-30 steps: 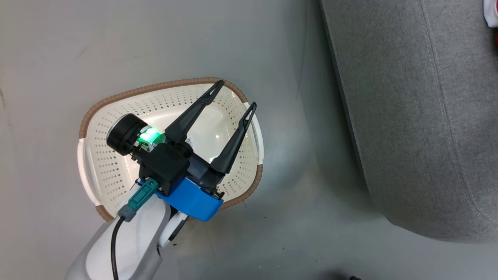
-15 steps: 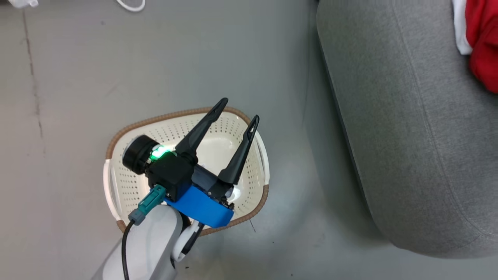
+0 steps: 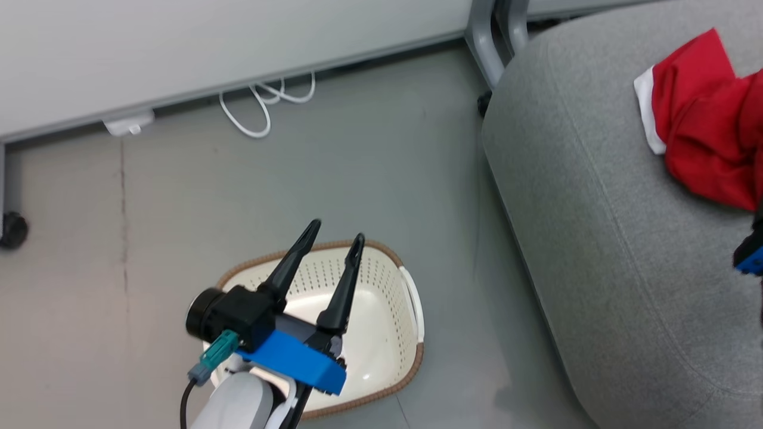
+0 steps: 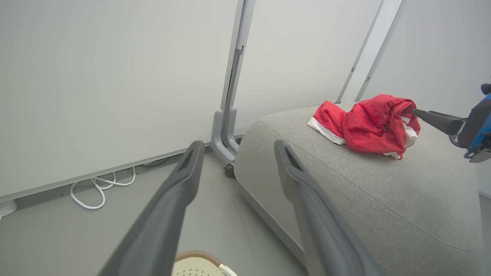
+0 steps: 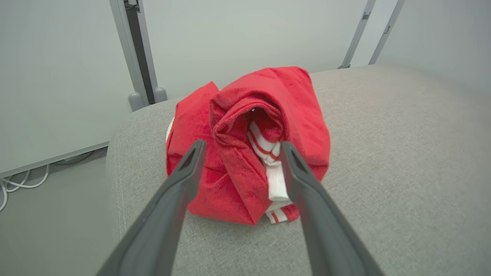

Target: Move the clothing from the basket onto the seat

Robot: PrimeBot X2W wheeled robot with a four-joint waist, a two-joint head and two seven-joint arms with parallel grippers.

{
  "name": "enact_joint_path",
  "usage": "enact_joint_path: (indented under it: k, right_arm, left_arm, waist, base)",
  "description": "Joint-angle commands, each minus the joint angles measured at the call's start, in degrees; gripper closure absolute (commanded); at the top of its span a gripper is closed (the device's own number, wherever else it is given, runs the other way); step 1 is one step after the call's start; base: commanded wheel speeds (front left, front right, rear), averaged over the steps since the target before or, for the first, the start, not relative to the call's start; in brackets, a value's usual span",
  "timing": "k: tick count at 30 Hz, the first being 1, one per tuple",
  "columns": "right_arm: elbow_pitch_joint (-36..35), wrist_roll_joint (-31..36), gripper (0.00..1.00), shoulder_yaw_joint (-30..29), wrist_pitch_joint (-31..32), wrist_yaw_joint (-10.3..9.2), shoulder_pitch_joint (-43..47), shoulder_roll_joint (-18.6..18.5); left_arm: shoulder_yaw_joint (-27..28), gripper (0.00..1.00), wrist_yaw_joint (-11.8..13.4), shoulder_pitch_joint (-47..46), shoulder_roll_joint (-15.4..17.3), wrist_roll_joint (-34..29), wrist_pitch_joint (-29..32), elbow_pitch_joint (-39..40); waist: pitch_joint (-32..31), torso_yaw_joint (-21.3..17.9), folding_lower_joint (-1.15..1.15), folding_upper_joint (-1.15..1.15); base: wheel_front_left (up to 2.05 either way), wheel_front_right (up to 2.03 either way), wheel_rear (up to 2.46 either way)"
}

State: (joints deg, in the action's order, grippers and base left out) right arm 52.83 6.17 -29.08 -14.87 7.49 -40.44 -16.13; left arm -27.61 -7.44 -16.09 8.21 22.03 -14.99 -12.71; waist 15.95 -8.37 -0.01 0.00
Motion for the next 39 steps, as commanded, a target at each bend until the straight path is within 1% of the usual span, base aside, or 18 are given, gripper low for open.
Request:
enact_joint_path:
  k: [1,3,6,13,19,24,31,39]
  right_arm:
    - [-1.2,-0.4,0.0,1.0,-0.4,0.01,2.2,1.0]
    - [-2.9,-2.8,0.0,2.8,-0.4,0.02,4.0,3.0]
    - [-6.1,-6.5,0.0,6.2,-0.4,0.0,7.7,4.2]
    - [-18.0,-12.3,0.0,12.8,0.8,0.01,17.5,8.0]
    - [-28.8,-13.5,0.0,15.5,3.2,0.01,26.0,11.1]
    - [-35.4,-12.7,0.0,17.3,5.3,0.01,31.9,12.7]
    - [-40.4,-13.9,0.0,20.2,7.5,0.01,36.5,13.2]
    - [-40.7,-15.7,0.0,22.2,7.4,0.01,38.7,13.2]
  left_arm:
    - [1.1,0.0,0.0,1.9,-0.2,-0.2,-0.3,-0.3]
    - [2.3,0.0,0.0,3.5,-0.4,-0.4,-0.3,-0.8]
    - [4.2,0.0,0.0,5.5,-0.5,-0.6,-0.3,-1.2]
    - [9.3,0.0,0.0,8.9,-1.1,-1.0,-0.3,-2.2]
    - [12.5,0.0,0.0,10.9,-1.7,-1.4,-0.3,-3.1]
    - [14.1,0.0,-0.1,12.1,-2.0,-1.9,-0.3,-4.2]
    - [16.2,0.0,-0.1,12.2,-1.7,-2.1,-0.3,-5.8]
    - [17.1,0.0,-0.1,12.2,-1.2,-2.0,-0.3,-6.8]
  waist:
    - [-4.3,0.9,0.01,0.0]
    - [-6.0,1.3,0.01,0.0]
    - [-8.0,2.1,0.01,0.0]
    - [-11.2,4.2,0.01,0.0]
    - [-13.7,6.9,0.01,0.0]
    - [-15.5,9.4,0.01,0.0]
    - [-16.5,12.3,0.01,0.0]
    - [-17.0,14.4,0.01,0.0]
  base:
    - [0.0,0.0,0.0]
    - [0.0,0.0,0.0]
    - [0.0,0.0,0.0]
    - [0.0,0.0,0.0]
    - [0.0,0.0,0.0]
    - [0.0,0.0,0.0]
    - [0.0,0.0,0.0]
    - [0.0,0.0,0.0]
